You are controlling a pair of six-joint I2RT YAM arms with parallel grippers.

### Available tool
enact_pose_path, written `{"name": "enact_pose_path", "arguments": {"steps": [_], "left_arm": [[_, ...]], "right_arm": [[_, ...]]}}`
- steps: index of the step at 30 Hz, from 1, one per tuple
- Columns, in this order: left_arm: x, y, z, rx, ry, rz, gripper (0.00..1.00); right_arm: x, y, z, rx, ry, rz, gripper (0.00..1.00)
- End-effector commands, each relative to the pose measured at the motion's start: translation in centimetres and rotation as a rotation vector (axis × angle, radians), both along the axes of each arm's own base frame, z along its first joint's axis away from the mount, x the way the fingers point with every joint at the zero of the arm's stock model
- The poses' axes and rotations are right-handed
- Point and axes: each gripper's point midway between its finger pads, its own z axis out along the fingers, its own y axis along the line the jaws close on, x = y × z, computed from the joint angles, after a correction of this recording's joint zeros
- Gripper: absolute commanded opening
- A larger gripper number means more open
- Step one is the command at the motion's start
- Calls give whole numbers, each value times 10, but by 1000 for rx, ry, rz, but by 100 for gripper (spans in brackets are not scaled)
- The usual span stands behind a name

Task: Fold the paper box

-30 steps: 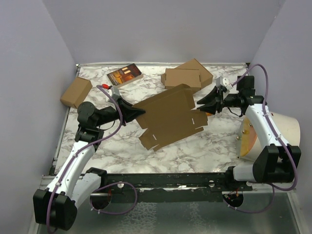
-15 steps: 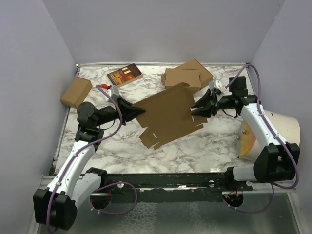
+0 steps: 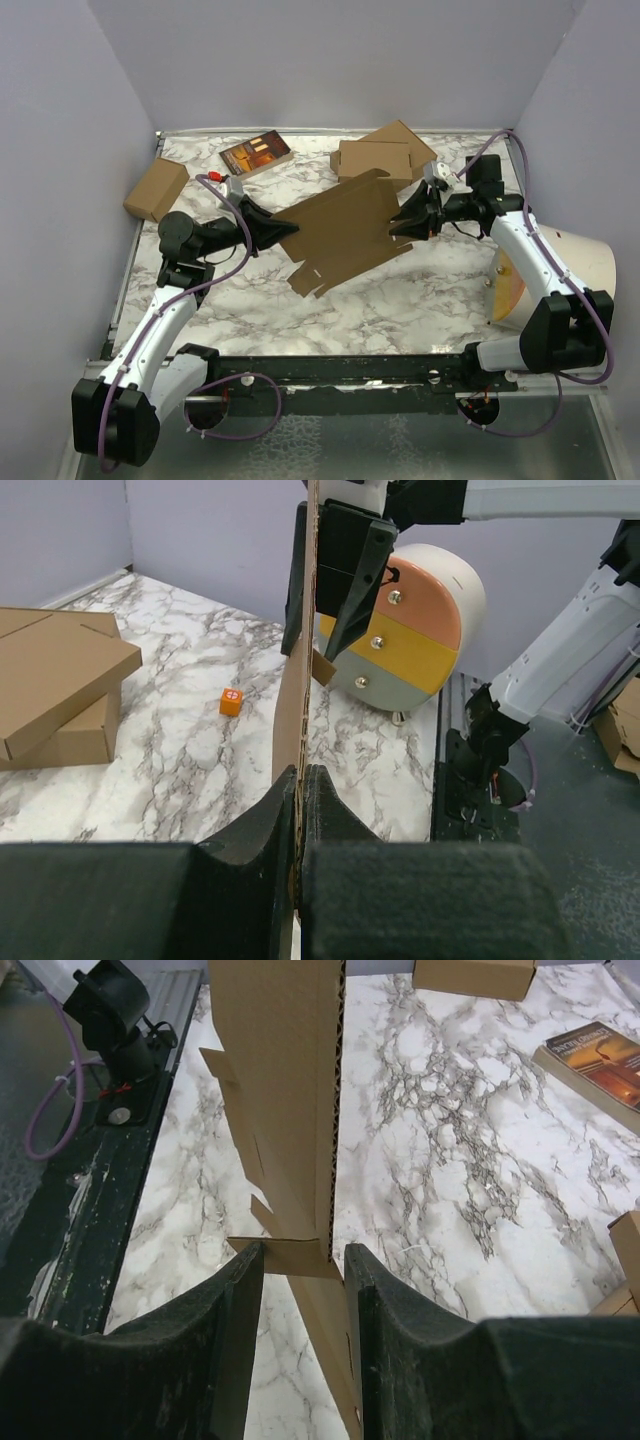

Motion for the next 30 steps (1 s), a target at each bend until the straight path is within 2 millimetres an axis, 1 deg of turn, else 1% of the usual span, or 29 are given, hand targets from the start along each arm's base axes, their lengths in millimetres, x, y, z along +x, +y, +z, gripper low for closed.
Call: {"name": "enact_pose_path", "arguments": {"steps": [1, 7, 14, 16, 27, 28, 30], "left_arm": [[-13, -2, 7, -5, -47, -63, 0], [-18, -3, 9, -9, -53, -93, 0], [-21, -3, 11, -17, -52, -116, 0], [-22, -4, 11, -17, -51, -119, 0], [-23, -4, 13, -28, -54, -126, 0], [-23, -4, 13, -28, -55, -126, 0], [-23, -4, 13, -28, -57, -126, 0]], "right_arm": [[4, 2, 4, 1, -15, 1, 38], [-4, 4, 9, 37, -5, 40, 38], [-11, 5, 13, 69, -9, 75, 23], [-13, 6, 13, 73, -9, 81, 21], [-21, 10, 15, 95, -25, 117, 18], [-22, 10, 14, 96, -24, 119, 17], [-23, 10, 16, 100, -29, 123, 11]]}}
